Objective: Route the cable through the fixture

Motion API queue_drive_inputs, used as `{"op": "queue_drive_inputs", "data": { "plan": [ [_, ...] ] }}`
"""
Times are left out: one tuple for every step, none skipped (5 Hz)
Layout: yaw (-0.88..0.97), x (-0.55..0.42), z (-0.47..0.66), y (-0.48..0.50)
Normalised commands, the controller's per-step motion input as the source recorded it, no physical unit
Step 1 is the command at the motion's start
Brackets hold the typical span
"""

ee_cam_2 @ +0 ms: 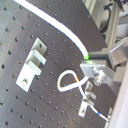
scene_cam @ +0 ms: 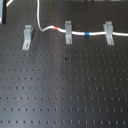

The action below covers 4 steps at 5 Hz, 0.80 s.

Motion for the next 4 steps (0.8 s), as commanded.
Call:
{"op": "queue_drive_inputs", "data": {
  "plan": [
    [-0.16, 0.022, 0.63, 0.073],
    [-0.07, 0.012, 0.59, 0.004],
    [-0.04, 0.013, 0.28, 0.050],
    [0.00, -0.139, 0.53, 0.097]
  ]
}}
